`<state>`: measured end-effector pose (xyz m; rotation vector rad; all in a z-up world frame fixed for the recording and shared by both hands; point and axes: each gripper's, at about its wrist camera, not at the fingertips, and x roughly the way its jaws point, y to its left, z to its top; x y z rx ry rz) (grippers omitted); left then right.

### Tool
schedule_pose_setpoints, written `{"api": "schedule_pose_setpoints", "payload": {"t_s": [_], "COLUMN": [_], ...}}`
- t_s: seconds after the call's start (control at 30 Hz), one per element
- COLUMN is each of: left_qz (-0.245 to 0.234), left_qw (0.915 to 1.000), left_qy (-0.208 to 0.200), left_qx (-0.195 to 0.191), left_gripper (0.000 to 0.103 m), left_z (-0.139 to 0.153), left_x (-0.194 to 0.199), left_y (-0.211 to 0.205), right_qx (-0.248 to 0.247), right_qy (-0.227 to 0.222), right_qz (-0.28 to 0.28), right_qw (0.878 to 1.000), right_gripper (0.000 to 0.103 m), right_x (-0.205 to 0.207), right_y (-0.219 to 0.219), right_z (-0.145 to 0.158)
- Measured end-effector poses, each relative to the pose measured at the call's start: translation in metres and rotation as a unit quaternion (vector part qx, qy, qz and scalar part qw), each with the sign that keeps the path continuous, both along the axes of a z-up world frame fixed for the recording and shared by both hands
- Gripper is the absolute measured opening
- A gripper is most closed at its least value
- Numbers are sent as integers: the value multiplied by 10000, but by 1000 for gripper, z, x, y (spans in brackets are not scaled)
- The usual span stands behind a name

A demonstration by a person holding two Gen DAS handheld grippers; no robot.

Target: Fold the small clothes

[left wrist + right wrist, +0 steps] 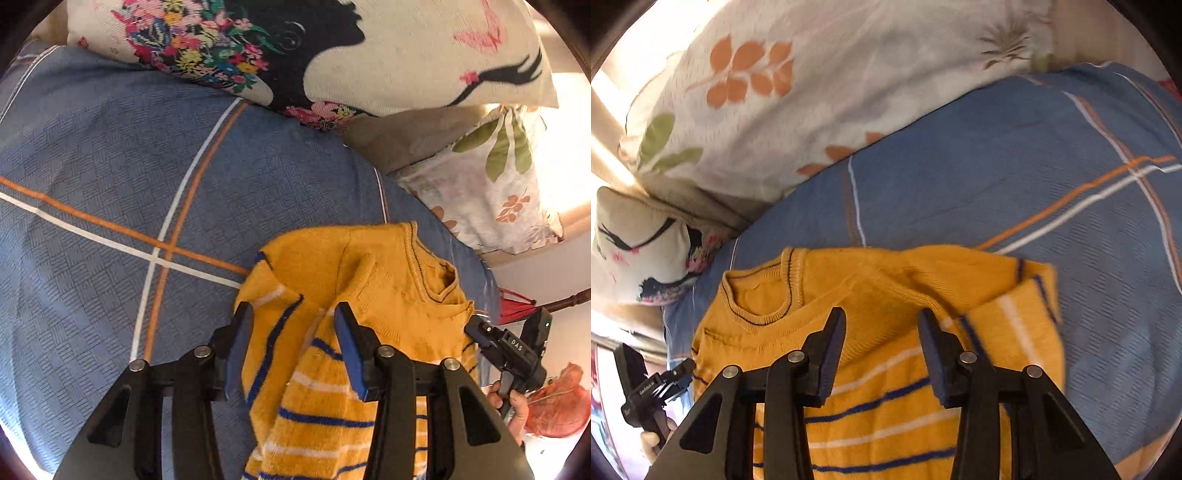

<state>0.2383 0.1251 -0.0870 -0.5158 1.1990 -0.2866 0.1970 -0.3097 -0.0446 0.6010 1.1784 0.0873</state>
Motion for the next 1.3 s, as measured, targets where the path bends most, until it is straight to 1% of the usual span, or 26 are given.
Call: {"api": "schedule_pose_setpoints", "payload": {"t_s": [0.07, 0.13, 0.17, 0.23, 0.33, 0.43, 0.5, 0.57, 0.63, 0.67, 0.7, 0.73, 0.8, 0.87, 0.9, 0.97, 1.07, 1.13, 1.17, 1.2, 1.23, 1.3], "left_qz": [4, -63, -89, -144, -221, -300, -298, -257, -296, -327, -369, -401, -373, -224, -163, -83, 7, 80, 121, 161, 209, 299], "left_qw": [10000, 9996, 9996, 9998, 9997, 9995, 9993, 9983, 9969, 9964, 9958, 9953, 9959, 9953, 9945, 9940, 9935, 9927, 9920, 9914, 9907, 9892], "left_qy": [37, -13, -34, -72, -85, -3, 146, 373, 490, 500, 487, 448, 399, 391, 396, 385, 323, 259, 236, 216, 199, 179], "left_qx": [-85, -258, -254, -123, -24, -38, -154, -368, -548, -602, -678, -753, -726, -858, -954, -1020, -1095, -1175, -1236, -1282, -1328, -1422], "left_gripper": [45, 46, 47, 50, 53, 55, 56, 56, 56, 56, 55, 44, 25, 24, 24, 24, 24, 24, 24, 24, 24, 24], "left_z": [7, 15, 18, 24, 24, 16, 5, -8, -16, -18, -19, -20, -21, -23, -24, -25, -23, -21, -21, -21, -21, -21], "left_x": [-6, -19, -23, -38, -58, -75, -82, -88, -97, -103, -109, -114, -123, -130, -132, -136, -142, -145, -148, -150, -151, -155], "left_y": [9, 17, 19, 24, 27, 27, 27, 20, 13, 10, 7, 4, 4, 9, 13, 16, 18, 16, 18, 18, 17, 19], "right_qx": [-36, -59, -111, -98, 46, 6, 128, 259, 403, 462, 503, 514, 472, 340, 258, 56, -536, -867, -1151, -1454, -1734, -2287], "right_qy": [-26, -138, -155, -214, -157, -89, -139, -160, -136, -102, -56, -16, 9, 62, 163, 356, 706, 855, 938, 1036, 1096, 1099], "right_qz": [-179, -202, -161, -56, 3, 140, 366, 739, 1153, 1373, 1599, 1802, 2113, 2447, 2616, 2790, 2924, 2940, 2988, 3102, 3280, 3769], "right_qw": [9998, 9997, 9997, 9997, 9999, 9999, 9991, 9968, 9924, 9894, 9858, 9823, 9763, 9690, 9647, 9596, 9522, 9480, 9427, 9338, 9221, 8908], "right_gripper": [47, 49, 49, 50, 52, 52, 52, 52, 57, 57, 57, 57, 57, 60, 60, 60, 65, 72, 73, 73, 76, 79], "right_x": [-14, -34, -42, -64, -87, -98, -97, -92, -82, -76, -69, -62, -52, -41, -34, -23, -7, -1, -1, -2, -2, -9], "right_y": [-5, -3, 1, 10, 25, 49, 71, 98, 127, 143, 160, 176, 207, 241, 260, 288, 330, 352, 363, 372, 383, 403], "right_z": [11, 26, 31, 39, 39, 36, 40, 46, 49, 50, 50, 50, 49, 47, 43, 36, 22, 16, 13, 7, 2, -4]}}
